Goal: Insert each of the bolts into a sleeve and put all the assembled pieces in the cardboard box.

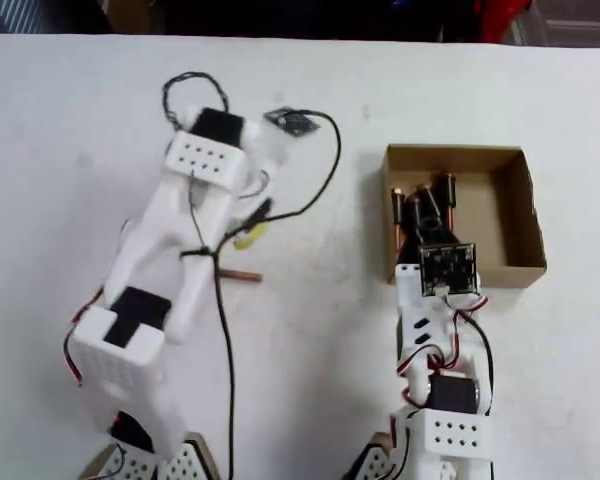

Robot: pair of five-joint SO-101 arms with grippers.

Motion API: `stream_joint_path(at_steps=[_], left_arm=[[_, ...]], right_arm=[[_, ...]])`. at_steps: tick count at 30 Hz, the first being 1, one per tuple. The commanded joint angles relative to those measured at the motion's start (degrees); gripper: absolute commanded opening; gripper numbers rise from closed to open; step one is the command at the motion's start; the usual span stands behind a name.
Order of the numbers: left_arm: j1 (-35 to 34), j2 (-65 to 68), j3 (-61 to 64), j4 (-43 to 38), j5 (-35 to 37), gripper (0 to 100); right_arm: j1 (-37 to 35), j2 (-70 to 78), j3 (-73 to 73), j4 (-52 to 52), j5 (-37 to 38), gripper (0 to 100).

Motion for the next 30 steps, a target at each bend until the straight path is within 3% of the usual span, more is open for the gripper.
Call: stream_joint_path(at_steps=[1, 9, 16, 21, 30], left_arm=[[2.51, -0.48, -2.81, 1.05, 7.65, 9], [2.77, -12.18, -2.29, 1.05, 8.79, 9], [2.42, -23.25, 12.66, 0.09, 27.34, 10], [2.42, -23.6, 22.24, -3.25, 33.49, 10], [1.54, -23.52, 25.67, -10.02, 48.18, 10]], right_arm=[[-0.4, -1.01, 0.26, -1.71, -0.09, 1.7], [-0.4, -1.01, 0.26, -1.71, -0.09, 1.7], [-0.4, -1.01, 0.26, -1.71, -0.09, 1.7], [-0.4, -1.01, 0.26, -1.71, -0.09, 1.7], [-0.4, -1.01, 0.44, -1.71, -0.09, 1.7]])
